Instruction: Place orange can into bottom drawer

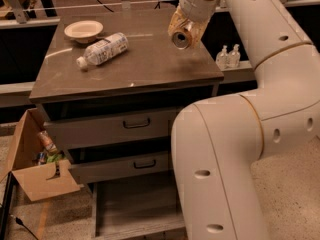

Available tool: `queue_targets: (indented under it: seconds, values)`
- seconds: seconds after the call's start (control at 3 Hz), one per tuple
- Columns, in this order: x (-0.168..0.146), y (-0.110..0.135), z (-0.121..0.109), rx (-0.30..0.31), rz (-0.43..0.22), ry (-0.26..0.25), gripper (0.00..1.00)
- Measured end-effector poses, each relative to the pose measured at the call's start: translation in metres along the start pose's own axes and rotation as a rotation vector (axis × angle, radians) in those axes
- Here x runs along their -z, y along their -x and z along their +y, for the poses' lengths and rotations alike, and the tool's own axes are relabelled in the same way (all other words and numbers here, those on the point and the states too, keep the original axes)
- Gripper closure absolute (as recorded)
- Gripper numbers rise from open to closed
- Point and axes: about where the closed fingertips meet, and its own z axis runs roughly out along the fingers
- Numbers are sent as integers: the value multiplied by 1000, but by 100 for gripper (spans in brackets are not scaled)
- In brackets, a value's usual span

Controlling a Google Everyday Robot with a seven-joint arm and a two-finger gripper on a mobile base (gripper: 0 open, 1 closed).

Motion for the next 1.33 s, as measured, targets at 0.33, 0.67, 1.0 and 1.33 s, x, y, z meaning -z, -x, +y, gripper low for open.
queue_targets:
  seconds: [0.33,0.67,1.0,1.33]
  values:
    - [7,8,21,77,-39,-15,100]
    - [3,34,46,155,-124,-31,100]
    - [-16,45,54,155,-163,-7,100]
    - [-18,45,51,160,-157,-15,100]
